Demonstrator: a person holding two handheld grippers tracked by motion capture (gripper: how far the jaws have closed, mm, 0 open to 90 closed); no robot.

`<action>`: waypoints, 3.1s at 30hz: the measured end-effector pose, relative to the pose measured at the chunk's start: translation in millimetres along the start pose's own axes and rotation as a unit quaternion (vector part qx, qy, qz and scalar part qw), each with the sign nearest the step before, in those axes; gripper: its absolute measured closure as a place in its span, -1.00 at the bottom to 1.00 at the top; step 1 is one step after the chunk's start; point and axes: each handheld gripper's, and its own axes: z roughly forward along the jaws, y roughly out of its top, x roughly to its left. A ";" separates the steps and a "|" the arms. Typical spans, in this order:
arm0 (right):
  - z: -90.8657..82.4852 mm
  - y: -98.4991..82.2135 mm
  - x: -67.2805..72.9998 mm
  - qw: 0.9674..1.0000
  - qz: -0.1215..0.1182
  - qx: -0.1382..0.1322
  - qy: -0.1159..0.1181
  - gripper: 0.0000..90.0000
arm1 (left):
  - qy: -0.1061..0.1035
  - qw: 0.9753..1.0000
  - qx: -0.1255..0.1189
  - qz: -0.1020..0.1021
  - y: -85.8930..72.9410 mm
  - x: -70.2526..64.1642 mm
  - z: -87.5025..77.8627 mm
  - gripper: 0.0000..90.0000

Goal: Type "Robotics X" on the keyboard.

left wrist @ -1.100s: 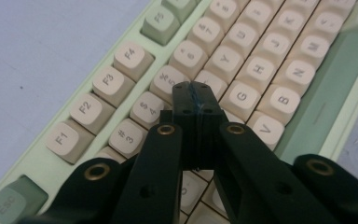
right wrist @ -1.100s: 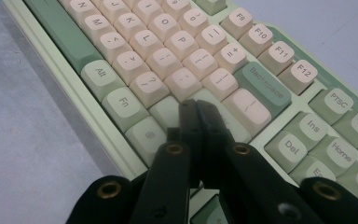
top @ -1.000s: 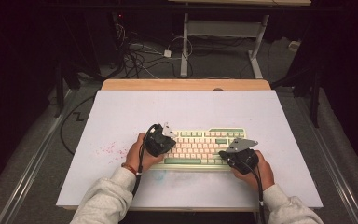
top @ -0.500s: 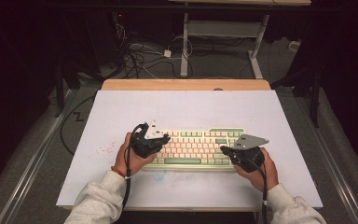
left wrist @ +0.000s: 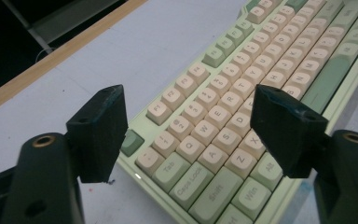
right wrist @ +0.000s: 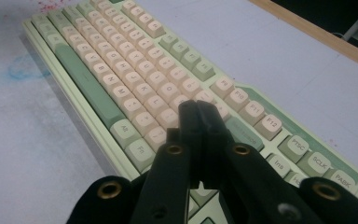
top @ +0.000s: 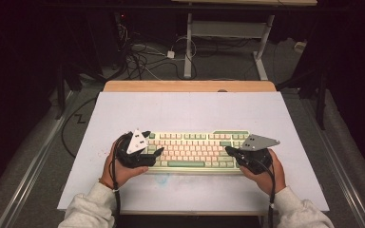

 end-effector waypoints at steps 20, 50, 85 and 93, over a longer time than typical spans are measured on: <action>7.2 10.2 -1.8 1.000 0.001 -0.010 0.001 1.00 | 0.007 1.000 0.010 -0.019 -45.0 -10.7 -31.9 -0.55; 78.9 34.8 11.9 0.997 -0.037 0.053 0.029 1.00 | 0.009 0.999 0.025 -0.021 -53.4 -18.8 -39.2 -0.50; 81.4 36.0 15.9 0.997 -0.046 0.062 0.028 1.00 | 0.002 0.999 0.037 -0.017 -57.7 -21.6 -42.6 -0.49; 69.1 38.1 17.5 0.998 -0.040 0.034 0.039 1.00 | 0.004 0.999 0.034 -0.015 -58.2 -19.2 -42.7 -0.46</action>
